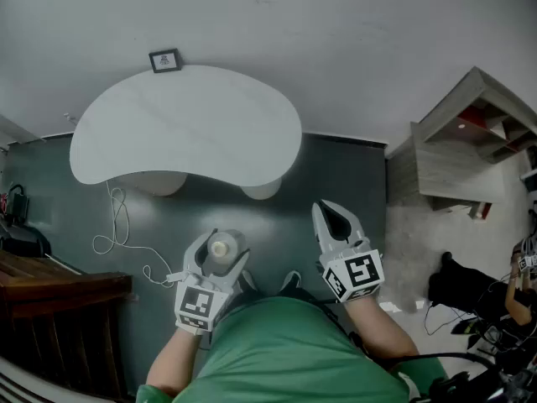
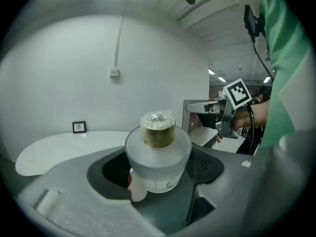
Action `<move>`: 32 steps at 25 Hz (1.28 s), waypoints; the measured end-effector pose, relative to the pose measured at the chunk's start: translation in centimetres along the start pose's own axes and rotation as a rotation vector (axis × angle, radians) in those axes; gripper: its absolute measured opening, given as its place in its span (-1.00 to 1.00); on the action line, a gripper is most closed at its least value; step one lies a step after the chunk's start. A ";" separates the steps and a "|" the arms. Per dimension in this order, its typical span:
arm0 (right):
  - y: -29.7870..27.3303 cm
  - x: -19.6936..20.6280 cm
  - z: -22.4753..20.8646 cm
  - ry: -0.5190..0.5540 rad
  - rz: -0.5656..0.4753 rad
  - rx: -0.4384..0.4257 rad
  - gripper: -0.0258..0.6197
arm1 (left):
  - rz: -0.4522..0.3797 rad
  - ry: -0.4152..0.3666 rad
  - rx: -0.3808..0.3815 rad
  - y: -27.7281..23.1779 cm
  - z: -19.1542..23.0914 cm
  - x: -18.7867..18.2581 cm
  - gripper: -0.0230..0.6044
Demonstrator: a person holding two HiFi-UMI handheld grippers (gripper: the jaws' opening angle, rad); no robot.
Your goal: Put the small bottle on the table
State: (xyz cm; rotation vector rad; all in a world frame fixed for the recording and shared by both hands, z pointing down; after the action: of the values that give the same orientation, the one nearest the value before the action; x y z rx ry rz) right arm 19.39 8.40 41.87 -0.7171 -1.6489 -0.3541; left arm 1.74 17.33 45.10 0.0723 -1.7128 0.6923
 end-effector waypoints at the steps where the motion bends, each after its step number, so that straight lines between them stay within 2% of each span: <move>1: -0.3 0.1 0.6 0.001 -0.001 0.000 -0.91 | 0.002 0.003 0.002 0.6 0.1 0.4 0.16; 6: -1.0 0.4 3.1 0.009 0.003 0.014 -0.91 | 0.006 0.002 -0.005 3.2 1.4 2.2 0.16; 10: -1.0 0.2 5.7 0.020 0.009 0.024 -0.91 | 0.000 0.029 -0.015 5.6 3.0 3.4 0.16; 18: -2.5 -0.5 9.7 0.039 -0.001 0.086 -0.91 | -0.035 0.031 0.001 8.1 8.0 5.1 0.16; 26: -2.1 -0.5 12.0 0.051 -0.013 0.198 -0.91 | -0.080 -0.009 0.063 6.9 12.7 5.2 0.16; 32: -2.0 -0.4 10.6 0.051 -0.006 0.259 -0.91 | -0.076 -0.021 0.087 5.0 14.2 4.7 0.16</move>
State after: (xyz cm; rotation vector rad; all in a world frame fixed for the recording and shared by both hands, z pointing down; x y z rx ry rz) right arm 9.97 13.06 39.55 -0.5047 -1.6121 -0.1575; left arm -13.91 16.05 45.98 0.2050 -1.6907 0.7116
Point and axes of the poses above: the fingertips, and each gripper's own axes: y backward along the fingers, z to its left, x out of its underside, the point moved 1 cm from there along y, backward along the fingers, and after that the axes turned 4 degrees about -y, right-handed, at the moved point
